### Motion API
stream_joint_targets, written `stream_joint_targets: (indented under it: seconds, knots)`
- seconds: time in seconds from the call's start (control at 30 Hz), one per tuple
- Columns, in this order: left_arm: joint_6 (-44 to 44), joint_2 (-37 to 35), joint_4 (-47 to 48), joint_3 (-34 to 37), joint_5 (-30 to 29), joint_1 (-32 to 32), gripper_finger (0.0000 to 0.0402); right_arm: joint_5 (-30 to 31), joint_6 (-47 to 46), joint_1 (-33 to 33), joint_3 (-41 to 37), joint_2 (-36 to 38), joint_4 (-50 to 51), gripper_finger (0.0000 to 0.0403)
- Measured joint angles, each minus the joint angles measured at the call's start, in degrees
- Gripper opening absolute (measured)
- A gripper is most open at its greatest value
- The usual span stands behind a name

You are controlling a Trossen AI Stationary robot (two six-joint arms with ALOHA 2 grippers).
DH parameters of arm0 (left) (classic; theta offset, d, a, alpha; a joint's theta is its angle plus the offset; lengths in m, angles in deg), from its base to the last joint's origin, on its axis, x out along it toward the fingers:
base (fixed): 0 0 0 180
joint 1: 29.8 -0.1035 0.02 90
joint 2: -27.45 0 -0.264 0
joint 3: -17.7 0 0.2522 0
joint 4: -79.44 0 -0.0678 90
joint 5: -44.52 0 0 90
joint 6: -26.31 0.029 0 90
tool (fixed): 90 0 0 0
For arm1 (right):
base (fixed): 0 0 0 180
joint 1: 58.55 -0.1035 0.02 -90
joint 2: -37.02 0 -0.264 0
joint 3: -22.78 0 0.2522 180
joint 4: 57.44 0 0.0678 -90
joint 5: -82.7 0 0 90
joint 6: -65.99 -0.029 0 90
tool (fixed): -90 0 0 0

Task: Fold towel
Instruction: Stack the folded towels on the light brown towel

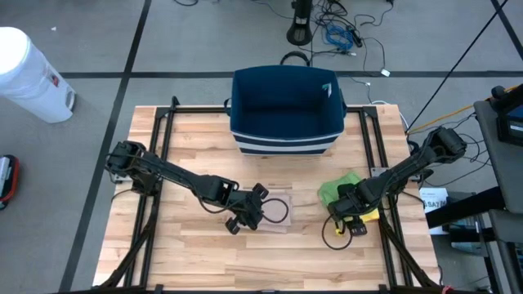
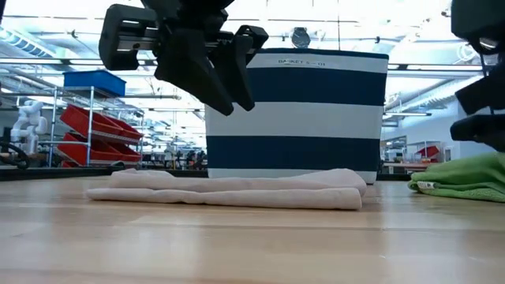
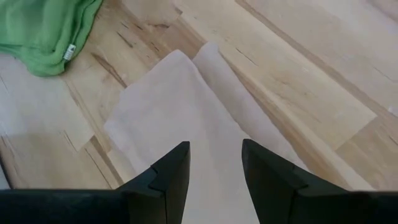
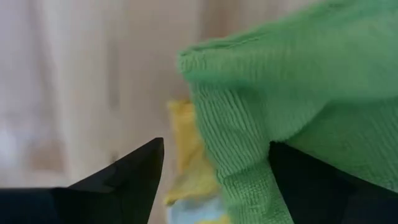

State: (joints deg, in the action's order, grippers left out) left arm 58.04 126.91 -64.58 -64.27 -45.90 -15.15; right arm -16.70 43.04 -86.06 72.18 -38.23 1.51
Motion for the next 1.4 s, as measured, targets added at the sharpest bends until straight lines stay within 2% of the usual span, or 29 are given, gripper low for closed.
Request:
stream_joint_targets:
  seconds: [0.13,0.23,0.33,0.5,0.57,0.7,0.87,1.07,1.4]
  knots:
    - [-0.15,0.0,0.0,0.0,0.02,-0.02,0.0154,3.37,-3.73,-0.06,-2.27,0.11,-1.91,0.026]
    - [-0.17,0.0,0.0,0.0,0.02,-0.02,0.0154,5.12,-4.92,-0.08,-2.61,0.05,-2.55,0.0223]
    - [-0.17,-0.02,0.0,0.0,0.02,-0.02,0.0154,6.2,-4.55,-0.06,-2.72,-0.66,-3.51,0.0167]
    - [-0.5,-0.02,0.0,0.0,0.01,-0.02,0.0154,7.21,-2.34,0.08,-2.47,-3.71,-4.76,0.0047]
    - [-0.94,-0.02,0.05,0.0,0.0,-0.02,0.0154,7.07,-1.25,0.09,-2.46,-4.08,-6.77,0.0017]
    - [-1.76,-0.04,0.45,0.02,0.0,-0.02,0.0154,6.46,-0.84,0.82,-2.06,-3.84,-12.43,0.0015]
    - [-2.76,-0.07,1.28,0.02,-0.65,0.37,0.0154,6.82,1.29,1.32,1.02,-2.84,-11.26,0.0005]
    - [-2.84,-0.07,2.56,0.02,-2.92,1.64,0.0154,11.62,4.14,1.32,7.16,-0.93,-6.58,0.0004]
    - [-4.63,-0.07,6.94,0.02,-8.54,4.35,0.0154,20.37,16.22,4.28,16.66,-0.72,-7.46,0.0003]
